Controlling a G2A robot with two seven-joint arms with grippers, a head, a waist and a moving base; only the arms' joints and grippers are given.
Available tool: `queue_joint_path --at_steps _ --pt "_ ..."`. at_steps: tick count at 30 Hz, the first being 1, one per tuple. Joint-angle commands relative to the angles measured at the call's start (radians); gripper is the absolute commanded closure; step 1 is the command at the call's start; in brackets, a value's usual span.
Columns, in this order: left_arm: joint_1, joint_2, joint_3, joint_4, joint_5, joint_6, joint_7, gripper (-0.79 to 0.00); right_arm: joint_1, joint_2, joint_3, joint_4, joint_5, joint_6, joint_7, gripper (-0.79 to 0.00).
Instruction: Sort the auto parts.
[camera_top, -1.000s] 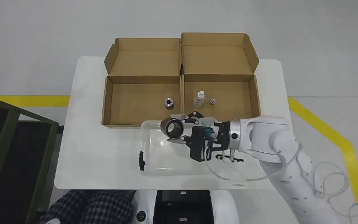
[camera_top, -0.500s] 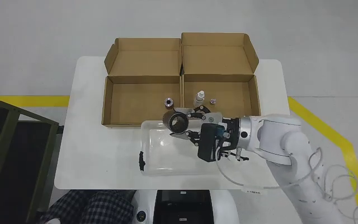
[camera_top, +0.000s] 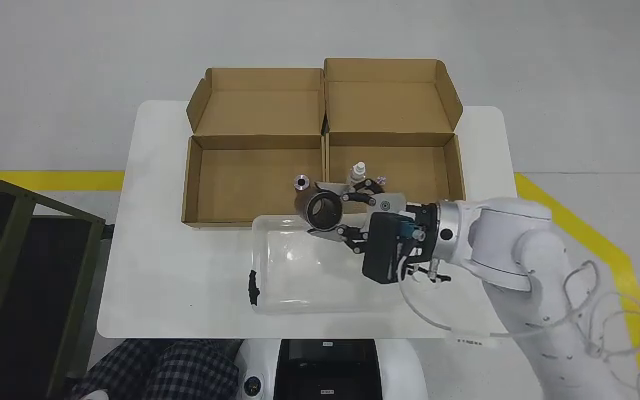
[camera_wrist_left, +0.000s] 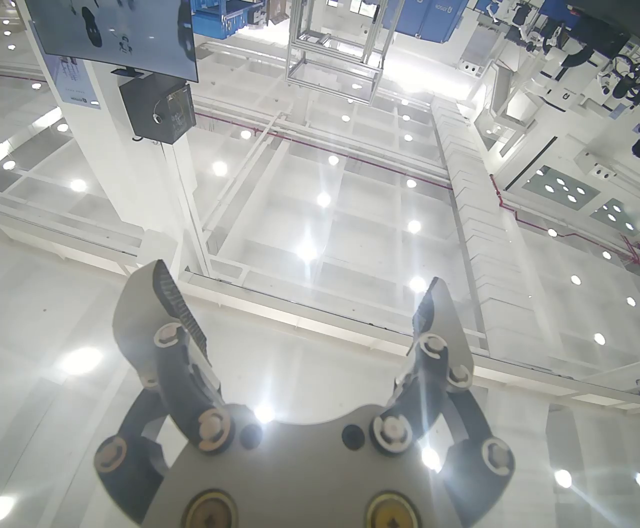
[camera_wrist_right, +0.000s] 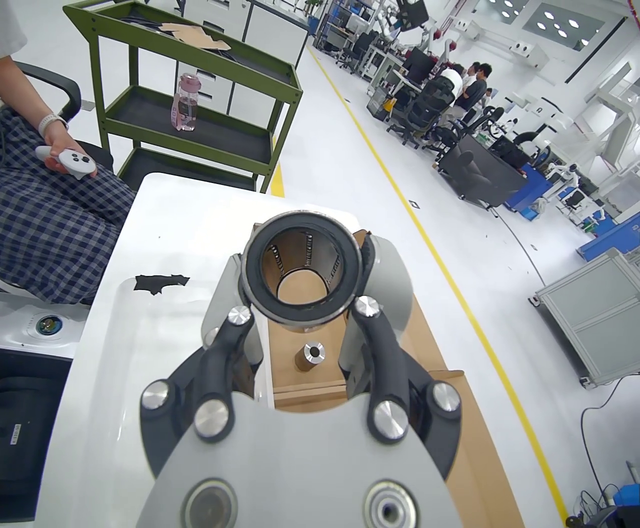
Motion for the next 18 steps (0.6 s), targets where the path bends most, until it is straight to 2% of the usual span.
queue_joint_path --at_steps 1,18 --pt "0.0 0.0 0.0 0.0 0.0 0.0 0.0 -0.785 0.004 0.001 -0.001 0.003 0.001 0.003 0.001 0.0" --pt "0.0 0.0 0.0 0.0 0.0 0.0 0.0 -0.785 0.039 0.002 -0.037 0.064 0.008 0.03 -0.002 0.0"
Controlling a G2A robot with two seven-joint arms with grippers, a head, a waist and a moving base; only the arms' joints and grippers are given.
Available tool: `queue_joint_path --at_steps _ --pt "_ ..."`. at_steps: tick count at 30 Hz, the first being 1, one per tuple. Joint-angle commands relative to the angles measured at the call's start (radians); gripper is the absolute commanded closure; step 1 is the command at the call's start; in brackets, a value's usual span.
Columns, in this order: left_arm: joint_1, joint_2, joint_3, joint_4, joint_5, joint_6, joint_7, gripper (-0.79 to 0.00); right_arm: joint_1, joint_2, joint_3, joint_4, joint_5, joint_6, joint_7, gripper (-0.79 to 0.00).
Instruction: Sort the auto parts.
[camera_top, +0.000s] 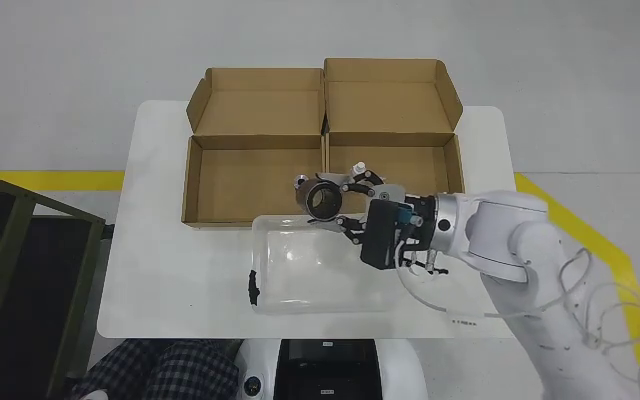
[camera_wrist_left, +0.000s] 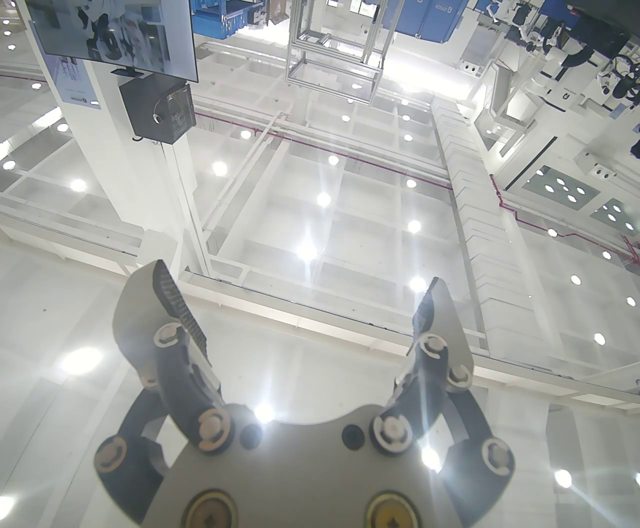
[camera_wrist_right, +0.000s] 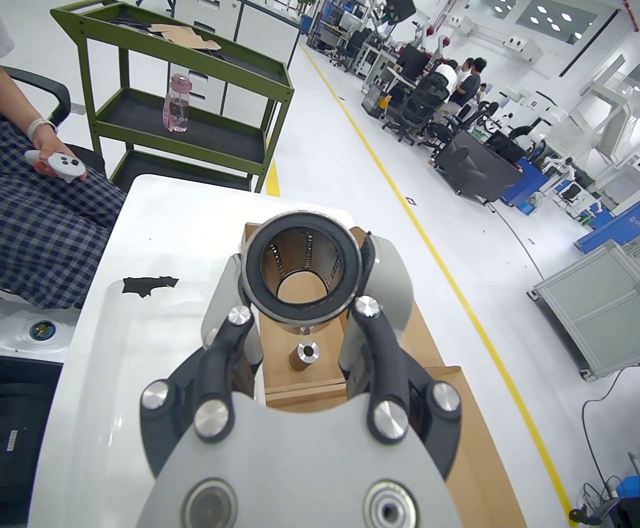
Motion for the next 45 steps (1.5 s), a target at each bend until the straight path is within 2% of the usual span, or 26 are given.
queue_joint_path --at_steps 1,20,32,45 --pt "0.0 0.0 0.0 0.0 0.0 0.0 0.0 -0.785 0.01 -0.002 -0.017 0.026 -0.002 0.008 0.003 0.0" --pt "0.0 0.0 0.0 0.0 0.0 0.0 0.0 -0.785 0.184 -0.058 -0.259 0.326 0.019 0.113 0.055 0.0" --pt "0.0 0.0 0.0 0.0 0.0 0.0 0.0 -0.785 0.332 -0.124 -0.396 0.537 0.068 0.181 0.058 0.0" --pt "0.0 0.0 0.0 0.0 0.0 0.0 0.0 -0.785 0.426 -0.2 -0.514 0.743 0.126 0.214 0.048 0.0"
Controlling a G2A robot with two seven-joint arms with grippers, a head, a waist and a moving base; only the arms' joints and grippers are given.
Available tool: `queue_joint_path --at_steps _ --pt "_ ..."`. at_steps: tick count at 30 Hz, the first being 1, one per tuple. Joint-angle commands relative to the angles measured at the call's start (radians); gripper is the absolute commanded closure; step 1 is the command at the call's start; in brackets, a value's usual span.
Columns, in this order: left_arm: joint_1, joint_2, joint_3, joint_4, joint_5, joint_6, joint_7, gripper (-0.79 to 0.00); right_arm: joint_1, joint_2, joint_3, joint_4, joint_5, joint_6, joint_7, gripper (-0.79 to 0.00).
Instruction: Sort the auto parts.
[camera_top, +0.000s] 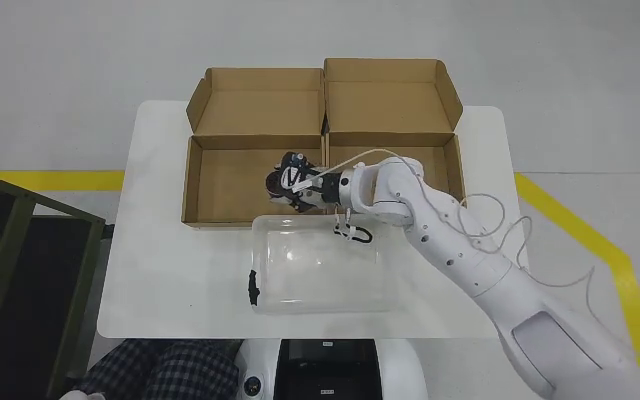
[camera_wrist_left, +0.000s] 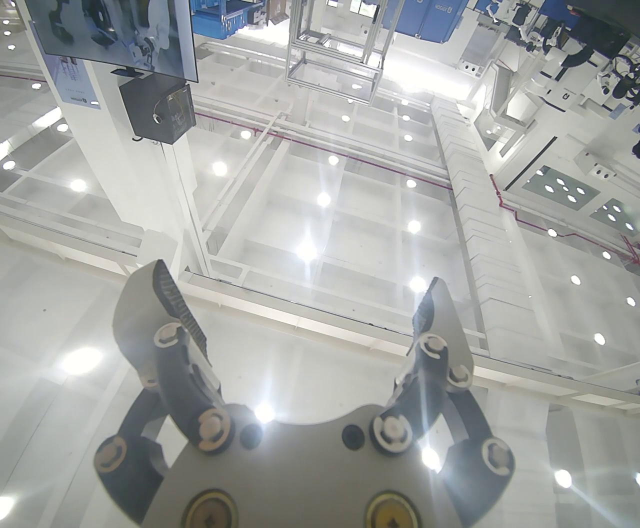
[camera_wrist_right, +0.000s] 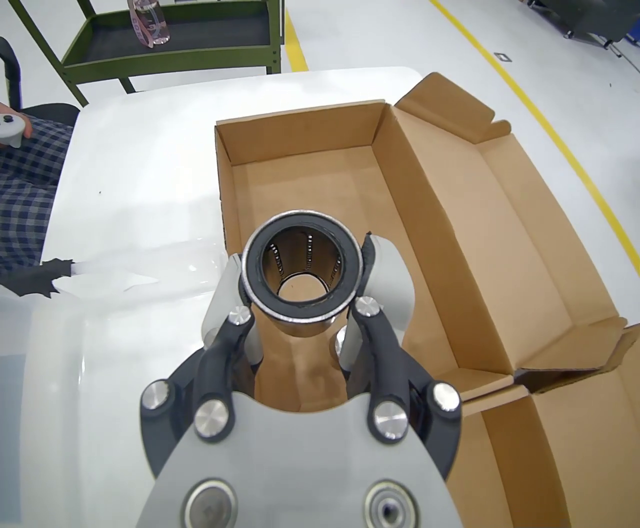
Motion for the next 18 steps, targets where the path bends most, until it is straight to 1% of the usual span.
queue_joint_path --at_steps 1,18 --pt "0.0 0.0 0.0 0.0 0.0 0.0 0.0 -0.785 0.009 -0.009 -0.011 0.023 0.003 -0.001 -0.003 0.0" --pt "0.0 0.0 0.0 0.0 0.0 0.0 0.0 -0.785 0.069 -0.078 -0.071 0.181 0.015 -0.017 -0.001 0.0"
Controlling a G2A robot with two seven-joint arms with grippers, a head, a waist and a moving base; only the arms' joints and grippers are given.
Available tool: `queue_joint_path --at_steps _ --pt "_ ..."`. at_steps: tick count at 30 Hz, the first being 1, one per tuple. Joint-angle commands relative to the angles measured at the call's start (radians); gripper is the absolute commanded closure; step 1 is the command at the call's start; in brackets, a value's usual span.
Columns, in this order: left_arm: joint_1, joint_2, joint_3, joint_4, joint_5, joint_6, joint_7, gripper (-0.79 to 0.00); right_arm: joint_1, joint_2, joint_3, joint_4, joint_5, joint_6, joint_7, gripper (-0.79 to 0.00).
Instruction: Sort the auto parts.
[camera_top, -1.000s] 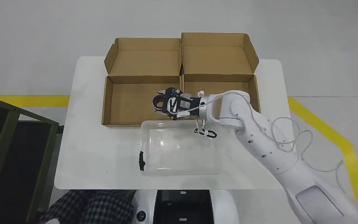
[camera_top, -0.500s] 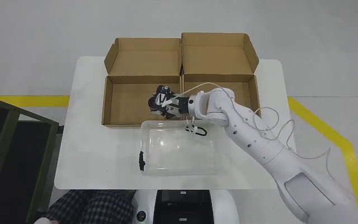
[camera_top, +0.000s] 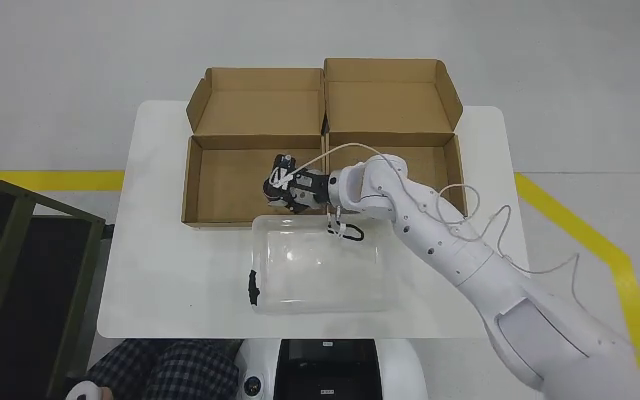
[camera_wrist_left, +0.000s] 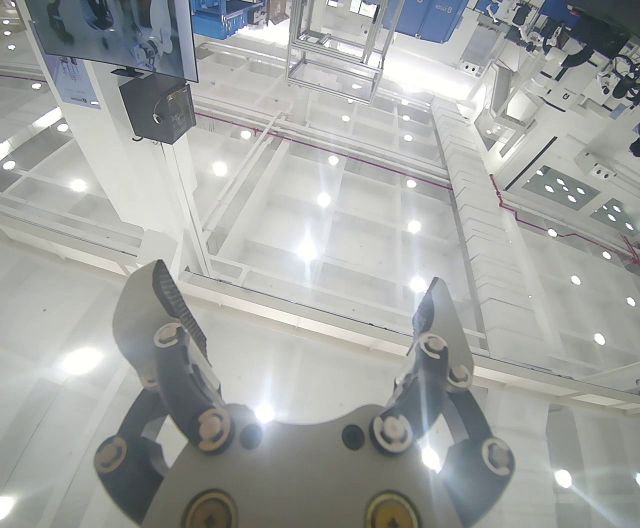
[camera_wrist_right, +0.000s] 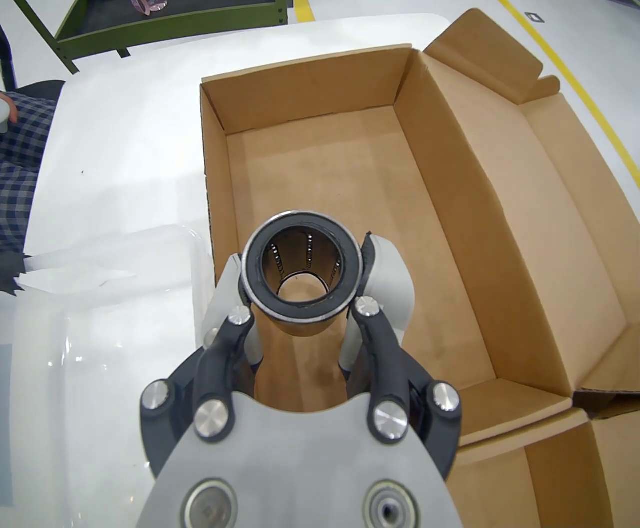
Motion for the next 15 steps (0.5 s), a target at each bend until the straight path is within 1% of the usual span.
queue_joint_path --at_steps 1,2,3,7,11,15 --pt "0.0 0.0 0.0 0.0 0.0 0.0 0.0 -0.785 0.006 -0.007 -0.003 0.014 0.002 -0.001 -0.002 0.0" --pt "0.0 0.0 0.0 0.0 0.0 0.0 0.0 -0.785 0.01 -0.011 -0.005 0.022 0.003 -0.001 -0.002 0.0" --pt "0.0 0.0 0.0 0.0 0.0 0.0 0.0 -0.785 0.013 -0.014 -0.007 0.03 0.003 -0.001 -0.001 -0.043" --pt "0.0 0.0 0.0 0.0 0.0 0.0 0.0 -0.785 0.024 -0.029 -0.014 0.061 0.008 0.0 0.008 -0.102" --pt "0.0 0.0 0.0 0.0 0.0 0.0 0.0 -0.785 0.032 -0.041 -0.018 0.089 0.013 0.0 0.012 -0.117" --pt "0.0 0.0 0.0 0.0 0.0 0.0 0.0 -0.785 0.037 -0.052 -0.02 0.113 0.01 0.0 0.018 -0.169"
